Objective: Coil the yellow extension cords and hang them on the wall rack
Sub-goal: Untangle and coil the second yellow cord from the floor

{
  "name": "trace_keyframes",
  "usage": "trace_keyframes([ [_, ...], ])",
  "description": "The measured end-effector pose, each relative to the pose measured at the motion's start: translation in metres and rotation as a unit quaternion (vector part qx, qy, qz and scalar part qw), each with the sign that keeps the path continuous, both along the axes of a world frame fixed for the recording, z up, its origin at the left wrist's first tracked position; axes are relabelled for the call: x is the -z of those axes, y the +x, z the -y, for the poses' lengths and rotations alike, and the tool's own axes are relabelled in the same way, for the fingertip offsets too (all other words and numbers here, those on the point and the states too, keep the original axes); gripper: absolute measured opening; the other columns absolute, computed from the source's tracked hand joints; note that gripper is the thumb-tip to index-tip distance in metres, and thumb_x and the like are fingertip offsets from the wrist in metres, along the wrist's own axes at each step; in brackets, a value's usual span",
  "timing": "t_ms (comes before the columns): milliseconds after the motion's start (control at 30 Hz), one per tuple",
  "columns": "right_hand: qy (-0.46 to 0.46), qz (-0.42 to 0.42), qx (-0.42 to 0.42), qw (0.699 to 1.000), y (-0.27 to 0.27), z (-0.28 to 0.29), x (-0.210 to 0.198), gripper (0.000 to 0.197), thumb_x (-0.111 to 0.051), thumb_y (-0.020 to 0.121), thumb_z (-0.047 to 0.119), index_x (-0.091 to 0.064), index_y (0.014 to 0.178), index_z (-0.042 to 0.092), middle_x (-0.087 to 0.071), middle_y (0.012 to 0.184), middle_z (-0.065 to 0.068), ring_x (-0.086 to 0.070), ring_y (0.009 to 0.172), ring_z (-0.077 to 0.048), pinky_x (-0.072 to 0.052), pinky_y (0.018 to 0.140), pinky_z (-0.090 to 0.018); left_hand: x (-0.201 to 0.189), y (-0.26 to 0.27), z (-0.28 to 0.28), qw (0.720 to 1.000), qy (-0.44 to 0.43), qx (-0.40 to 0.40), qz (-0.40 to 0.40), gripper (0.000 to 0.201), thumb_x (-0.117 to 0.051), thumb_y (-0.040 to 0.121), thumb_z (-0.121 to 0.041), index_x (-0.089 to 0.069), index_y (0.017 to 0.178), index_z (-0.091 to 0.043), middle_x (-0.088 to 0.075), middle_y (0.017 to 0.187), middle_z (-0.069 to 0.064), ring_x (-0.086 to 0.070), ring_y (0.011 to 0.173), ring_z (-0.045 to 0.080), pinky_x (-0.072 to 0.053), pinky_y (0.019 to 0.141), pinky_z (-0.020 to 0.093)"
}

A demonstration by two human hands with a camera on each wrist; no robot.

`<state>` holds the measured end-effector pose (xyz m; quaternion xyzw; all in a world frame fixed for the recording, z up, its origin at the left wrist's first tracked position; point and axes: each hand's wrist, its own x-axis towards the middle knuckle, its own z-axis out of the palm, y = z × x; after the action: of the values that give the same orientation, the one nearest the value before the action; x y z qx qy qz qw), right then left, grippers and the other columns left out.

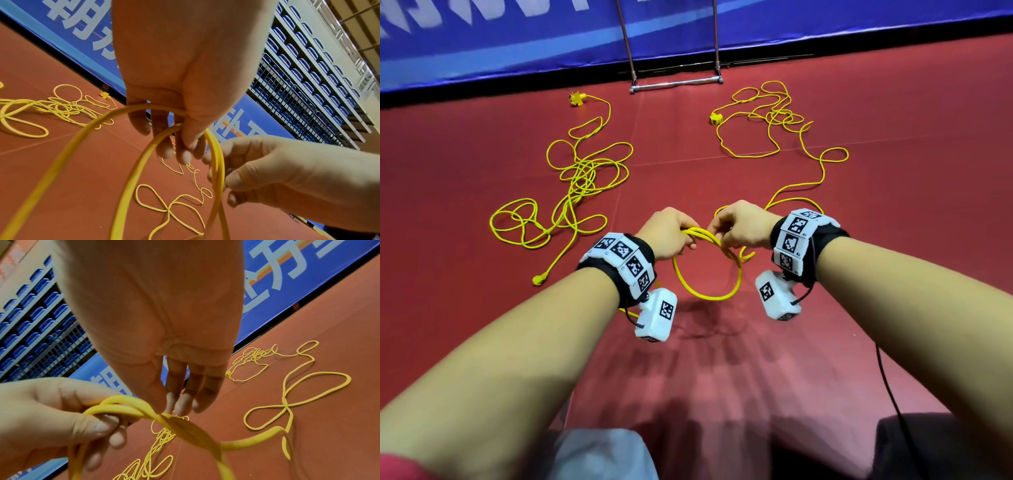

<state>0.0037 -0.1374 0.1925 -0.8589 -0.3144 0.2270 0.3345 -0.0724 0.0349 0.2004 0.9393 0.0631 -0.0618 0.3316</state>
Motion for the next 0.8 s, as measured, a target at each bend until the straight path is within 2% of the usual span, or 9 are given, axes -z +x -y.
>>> trace_keyframes([
  [100,-0.023,-0.021,0.029,0.999,0.005,0.006,0.010,0.036,-0.057,0.077,-0.009,-0.070,0.074,0.024,-0.068,0.077,-0.007,-0.056,0.068,-0.019,-0.051,0.065,-0.037,-0.002,0.000,-0.002,0.999,0.030,-0.009,0.022,0.029,-0.058,0.084,0.001,-0.073,0.079,-0.023,-0.066,0.061,-0.010,-0.051,0.046,-0.004,-0.042,0.055,0.020],
  [167,-0.021,-0.051,0.029,0.998,0.004,0.009,0.011,0.031,-0.056,0.076,-0.010,-0.073,0.082,0.016,-0.067,0.078,-0.011,-0.058,0.069,-0.021,-0.055,0.065,-0.040,-0.003,0.001,-0.002,0.999,0.029,-0.013,0.027,0.026,-0.060,0.085,-0.001,-0.073,0.079,-0.023,-0.062,0.058,-0.012,-0.051,0.050,0.002,-0.039,0.054,0.021],
  [233,-0.003,-0.073,0.017,0.997,0.002,0.009,0.008,0.023,-0.060,0.081,-0.007,-0.072,0.091,0.011,-0.064,0.076,-0.012,-0.056,0.068,-0.022,-0.050,0.059,-0.032,-0.002,0.004,-0.003,0.999,0.018,-0.015,0.034,0.027,-0.061,0.085,-0.001,-0.072,0.075,-0.025,-0.061,0.054,-0.014,-0.050,0.050,0.005,-0.038,0.056,0.022],
  [333,0.029,-0.082,0.013,0.996,0.001,0.010,0.006,0.016,-0.061,0.088,-0.003,-0.069,0.090,0.011,-0.062,0.071,-0.011,-0.055,0.065,-0.024,-0.046,0.052,-0.025,-0.002,0.004,-0.005,0.999,-0.007,-0.020,0.035,0.020,-0.068,0.084,-0.006,-0.071,0.074,-0.022,-0.059,0.052,-0.011,-0.050,0.050,0.009,-0.040,0.058,0.023],
  [400,0.036,-0.094,0.019,0.995,0.002,0.013,0.007,0.014,-0.061,0.090,-0.001,-0.067,0.086,0.011,-0.062,0.074,-0.014,-0.056,0.063,-0.025,-0.049,0.053,-0.028,-0.005,0.002,-0.003,0.998,-0.055,-0.019,0.033,0.002,-0.073,0.083,-0.011,-0.072,0.082,-0.012,-0.058,0.058,-0.002,-0.049,0.051,0.011,-0.041,0.057,0.024],
  [500,0.068,-0.140,0.065,0.986,0.003,0.021,0.005,0.013,-0.062,0.091,-0.001,-0.063,0.082,0.008,-0.060,0.067,-0.013,-0.059,0.055,-0.024,-0.055,0.056,-0.037,-0.009,-0.004,0.001,0.989,-0.143,-0.015,0.029,0.006,-0.066,0.092,-0.013,-0.069,0.093,-0.008,-0.064,0.069,0.001,-0.055,0.052,0.006,-0.037,0.052,0.022],
  [567,0.128,-0.170,0.122,0.970,0.005,0.026,-0.004,0.012,-0.062,0.092,-0.001,-0.060,0.082,0.005,-0.059,0.064,-0.011,-0.061,0.047,-0.017,-0.055,0.046,-0.029,-0.010,-0.006,0.002,0.981,-0.191,-0.012,0.022,0.008,-0.058,0.097,-0.011,-0.065,0.096,-0.009,-0.068,0.076,0.002,-0.063,0.062,0.013,-0.038,0.054,0.025],
  [633,0.203,-0.194,0.185,0.942,0.010,0.030,-0.015,0.012,-0.060,0.094,0.002,-0.056,0.083,0.006,-0.059,0.068,-0.011,-0.062,0.045,-0.012,-0.051,0.041,-0.024,-0.010,-0.007,0.002,0.971,-0.240,-0.023,0.008,0.009,-0.053,0.100,-0.010,-0.061,0.097,-0.010,-0.068,0.079,0.004,-0.068,0.069,0.017,-0.045,0.058,0.027],
  [800,0.347,-0.255,0.290,0.855,0.022,0.030,-0.027,0.014,-0.048,0.101,0.005,-0.045,0.088,0.010,-0.052,0.072,-0.008,-0.066,0.047,-0.012,-0.052,0.042,-0.023,-0.012,-0.006,0.008,0.956,-0.294,-0.014,-0.005,0.006,-0.048,0.102,-0.012,-0.054,0.100,-0.012,-0.062,0.075,0.002,-0.071,0.078,0.027,-0.053,0.067,0.032],
])
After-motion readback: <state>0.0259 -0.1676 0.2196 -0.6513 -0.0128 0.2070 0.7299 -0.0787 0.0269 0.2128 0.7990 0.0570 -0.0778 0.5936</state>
